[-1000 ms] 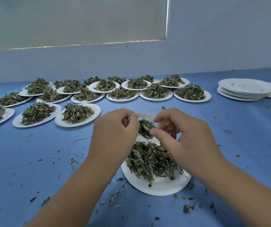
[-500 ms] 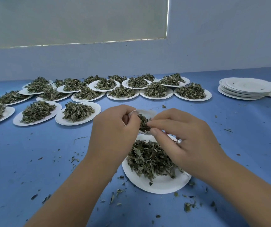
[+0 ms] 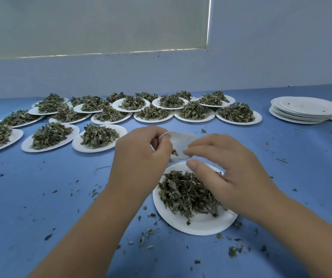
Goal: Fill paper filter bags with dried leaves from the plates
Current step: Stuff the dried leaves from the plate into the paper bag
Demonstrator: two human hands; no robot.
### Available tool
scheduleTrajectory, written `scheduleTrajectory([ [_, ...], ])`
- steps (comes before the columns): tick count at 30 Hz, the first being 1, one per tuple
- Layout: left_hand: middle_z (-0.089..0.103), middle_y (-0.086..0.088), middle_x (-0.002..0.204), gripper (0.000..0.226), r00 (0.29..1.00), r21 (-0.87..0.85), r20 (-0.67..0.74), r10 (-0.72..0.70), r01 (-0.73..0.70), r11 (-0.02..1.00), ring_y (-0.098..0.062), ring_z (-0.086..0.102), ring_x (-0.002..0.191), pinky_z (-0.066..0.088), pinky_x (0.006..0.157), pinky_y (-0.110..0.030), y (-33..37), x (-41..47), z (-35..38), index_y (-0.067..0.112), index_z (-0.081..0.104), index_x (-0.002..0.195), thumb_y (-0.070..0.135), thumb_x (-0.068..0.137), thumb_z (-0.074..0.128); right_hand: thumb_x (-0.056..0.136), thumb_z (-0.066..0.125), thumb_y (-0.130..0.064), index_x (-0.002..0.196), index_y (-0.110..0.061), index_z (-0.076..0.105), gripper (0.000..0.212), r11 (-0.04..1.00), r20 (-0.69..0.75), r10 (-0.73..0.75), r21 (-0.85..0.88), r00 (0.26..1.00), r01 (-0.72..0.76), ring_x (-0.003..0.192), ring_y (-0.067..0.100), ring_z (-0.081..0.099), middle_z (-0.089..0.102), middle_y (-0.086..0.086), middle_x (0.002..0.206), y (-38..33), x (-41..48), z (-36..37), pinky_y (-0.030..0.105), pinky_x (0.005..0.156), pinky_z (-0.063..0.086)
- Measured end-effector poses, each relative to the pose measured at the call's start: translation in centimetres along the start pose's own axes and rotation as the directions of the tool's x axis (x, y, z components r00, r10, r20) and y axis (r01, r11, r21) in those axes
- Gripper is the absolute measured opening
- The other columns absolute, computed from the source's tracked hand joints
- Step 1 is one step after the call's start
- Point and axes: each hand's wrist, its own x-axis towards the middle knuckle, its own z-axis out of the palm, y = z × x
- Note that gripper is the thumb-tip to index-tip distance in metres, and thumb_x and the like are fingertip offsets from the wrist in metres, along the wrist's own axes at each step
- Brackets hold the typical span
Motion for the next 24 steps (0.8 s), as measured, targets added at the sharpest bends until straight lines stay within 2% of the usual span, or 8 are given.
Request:
scheduleTrajectory([
  [3, 0.058, -0.012, 0.061, 0.019, 1.0, -0.008, -0.015, -0.017, 0.017, 1.0, -0.021, 0.045, 0.058, 0.033, 0.048, -0.023, -0.6, 0.4, -0.4, 0.005, 0.066, 0.072, 0.014, 0.088, 0.06, 0.091, 0.053, -0.039, 0.103, -0.031, 0.069, 0.021, 0.996, -0.037, 0.086, 0.03, 0.996, -0.085, 0.085, -0.001, 0.053, 0.058, -0.02, 0.096, 0.0, 0.0, -0.3, 0.004, 0.073, 0.035],
  [5, 0.056, -0.013, 0.061, 0.02, 0.999, -0.019, -0.032, -0.03, 0.029, 0.999, -0.021, 0.042, 0.055, 0.032, 0.048, -0.023, -0.8, 0.6, -0.6, 0.003, 0.065, 0.072, 0.014, 0.088, 0.059, 0.091, 0.054, -0.04, 0.105, -0.032, 0.067, 0.021, 0.993, 0.043, 0.12, -0.012, 0.992, -0.119, 0.084, 0.001, 0.052, 0.054, -0.022, 0.093, -0.2, -0.1, -0.2, 0.006, 0.07, 0.036],
  [7, 0.056, -0.012, 0.06, 0.019, 0.997, -0.014, -0.061, -0.049, 0.048, 0.999, -0.018, 0.041, 0.053, 0.032, 0.048, -0.022, -1.0, 0.7, -0.8, 0.004, 0.066, 0.072, 0.014, 0.087, 0.059, 0.088, 0.048, -0.048, 0.114, -0.036, 0.063, 0.033, 0.988, 0.175, 0.145, -0.077, 0.974, -0.133, 0.088, -0.002, 0.049, 0.05, -0.024, 0.097, -0.5, -0.2, 0.1, 0.008, 0.072, 0.036],
  [9, 0.057, -0.011, 0.06, 0.019, 0.994, -0.008, -0.084, -0.066, 0.065, 0.998, -0.018, 0.042, 0.054, 0.034, 0.049, -0.024, -1.1, 0.8, -0.9, 0.005, 0.066, 0.072, 0.013, 0.087, 0.059, 0.087, 0.041, -0.056, 0.125, -0.039, 0.054, 0.044, 0.982, 0.281, 0.151, -0.149, 0.948, -0.112, 0.096, -0.005, 0.042, 0.044, -0.025, 0.106, -0.9, -0.4, 0.6, 0.011, 0.076, 0.035],
  [11, 0.057, -0.009, 0.059, 0.018, 0.993, -0.004, -0.09, -0.071, 0.071, 0.998, -0.014, 0.04, 0.052, 0.034, 0.049, -0.024, -1.1, 0.9, -0.8, 0.007, 0.067, 0.072, 0.013, 0.087, 0.058, 0.087, 0.039, -0.059, 0.133, -0.04, 0.048, 0.05, 0.979, 0.327, 0.141, -0.189, 0.934, -0.082, 0.106, -0.005, 0.036, 0.043, -0.024, 0.117, -1.3, -0.3, 0.9, 0.018, 0.086, 0.037],
  [14, 0.059, -0.007, 0.06, 0.018, 0.994, 0.016, -0.09, -0.054, 0.056, 0.998, -0.017, 0.047, 0.06, 0.036, 0.052, -0.022, -1.1, 0.9, -0.8, 0.008, 0.067, 0.072, 0.013, 0.087, 0.058, 0.086, 0.039, -0.062, 0.135, -0.039, 0.045, 0.054, 0.978, 0.387, 0.152, -0.191, 0.909, -0.082, 0.118, 0.0, 0.033, 0.043, -0.022, 0.129, -1.8, 0.0, 1.1, 0.026, 0.096, 0.039],
  [19, 0.059, -0.011, 0.063, 0.018, 0.996, 0.059, -0.088, -0.008, 0.013, 0.998, -0.021, 0.048, 0.065, 0.038, 0.055, -0.028, -1.5, 0.9, -0.7, 0.004, 0.065, 0.073, 0.014, 0.087, 0.057, 0.09, 0.043, -0.058, 0.137, -0.038, 0.042, 0.052, 0.965, 0.501, 0.139, -0.262, 0.854, -0.003, 0.115, 0.009, 0.038, 0.048, -0.014, 0.123, -1.9, 1.2, 1.3, 0.033, 0.092, 0.043],
  [24, 0.058, -0.011, 0.062, 0.019, 0.995, 0.068, -0.098, -0.012, 0.018, 0.997, -0.023, 0.047, 0.064, 0.037, 0.054, -0.031, -2.1, 1.1, -0.8, 0.004, 0.064, 0.073, 0.015, 0.087, 0.057, 0.091, 0.046, -0.053, 0.131, -0.034, 0.048, 0.045, 0.965, 0.512, 0.102, -0.26, 0.853, 0.041, 0.109, 0.012, 0.042, 0.05, -0.011, 0.109, -1.9, 2.3, 1.9, 0.036, 0.086, 0.047],
])
